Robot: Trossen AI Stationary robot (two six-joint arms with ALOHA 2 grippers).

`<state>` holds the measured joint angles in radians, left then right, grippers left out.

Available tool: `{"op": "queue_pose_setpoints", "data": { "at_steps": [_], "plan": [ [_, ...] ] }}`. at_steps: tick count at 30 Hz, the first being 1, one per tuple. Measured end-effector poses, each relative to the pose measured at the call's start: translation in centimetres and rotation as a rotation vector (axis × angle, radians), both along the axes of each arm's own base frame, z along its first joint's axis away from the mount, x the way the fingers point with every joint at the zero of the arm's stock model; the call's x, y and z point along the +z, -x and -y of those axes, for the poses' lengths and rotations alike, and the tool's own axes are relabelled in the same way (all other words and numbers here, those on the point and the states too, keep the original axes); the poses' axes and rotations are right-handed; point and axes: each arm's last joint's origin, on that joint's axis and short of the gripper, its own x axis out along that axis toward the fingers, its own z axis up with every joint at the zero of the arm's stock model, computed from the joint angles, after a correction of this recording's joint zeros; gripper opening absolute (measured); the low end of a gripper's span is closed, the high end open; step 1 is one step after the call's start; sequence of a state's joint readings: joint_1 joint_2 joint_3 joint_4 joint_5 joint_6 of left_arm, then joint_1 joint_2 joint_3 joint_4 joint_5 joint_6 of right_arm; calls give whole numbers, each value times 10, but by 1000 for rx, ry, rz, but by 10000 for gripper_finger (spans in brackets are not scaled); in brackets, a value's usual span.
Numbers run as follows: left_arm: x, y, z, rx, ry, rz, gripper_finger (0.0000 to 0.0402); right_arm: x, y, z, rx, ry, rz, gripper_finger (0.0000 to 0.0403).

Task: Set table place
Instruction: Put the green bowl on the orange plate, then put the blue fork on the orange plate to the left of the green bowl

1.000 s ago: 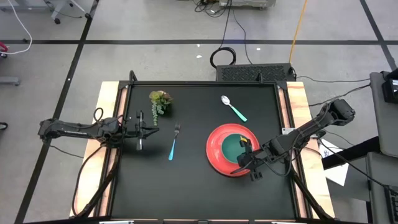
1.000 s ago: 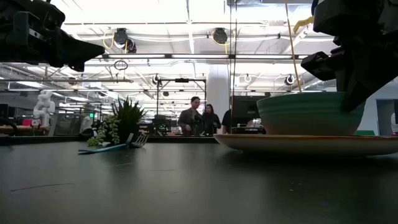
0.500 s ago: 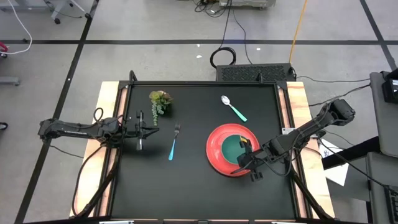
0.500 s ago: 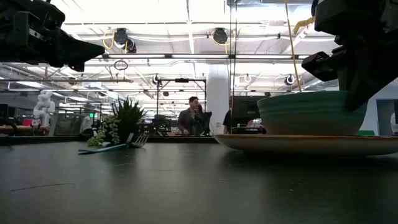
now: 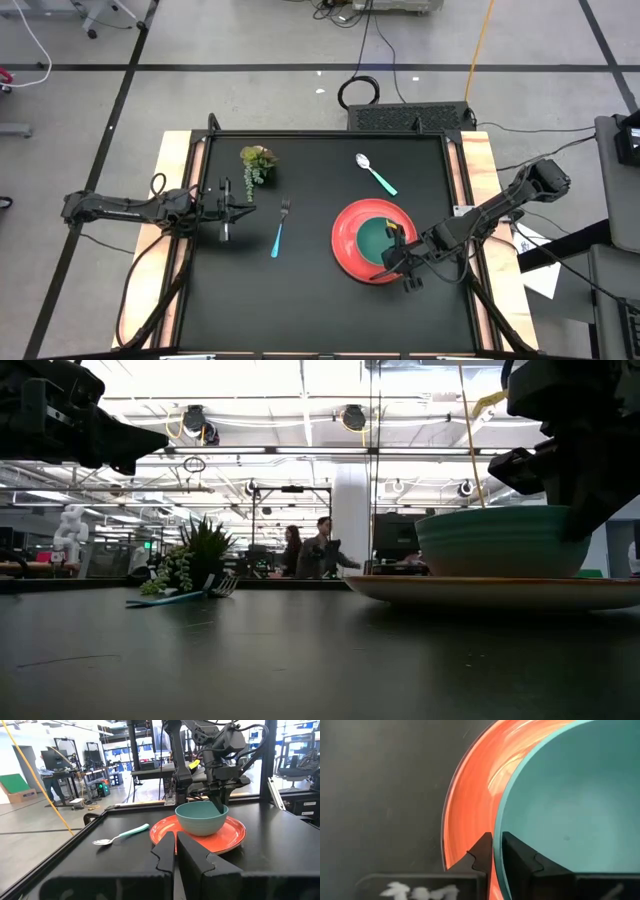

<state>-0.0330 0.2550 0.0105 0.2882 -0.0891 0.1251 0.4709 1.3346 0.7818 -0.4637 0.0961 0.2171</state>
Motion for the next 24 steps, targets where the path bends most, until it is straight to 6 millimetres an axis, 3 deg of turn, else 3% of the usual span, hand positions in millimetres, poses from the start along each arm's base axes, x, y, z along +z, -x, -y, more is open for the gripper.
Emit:
{"op": "queue_pose_setpoints", "data": {
  "at_steps": [24],
  "plan": [
    [0,0,0,0,0,0,24,2,-2,-1,-2,-8,30,80]
  ]
}}
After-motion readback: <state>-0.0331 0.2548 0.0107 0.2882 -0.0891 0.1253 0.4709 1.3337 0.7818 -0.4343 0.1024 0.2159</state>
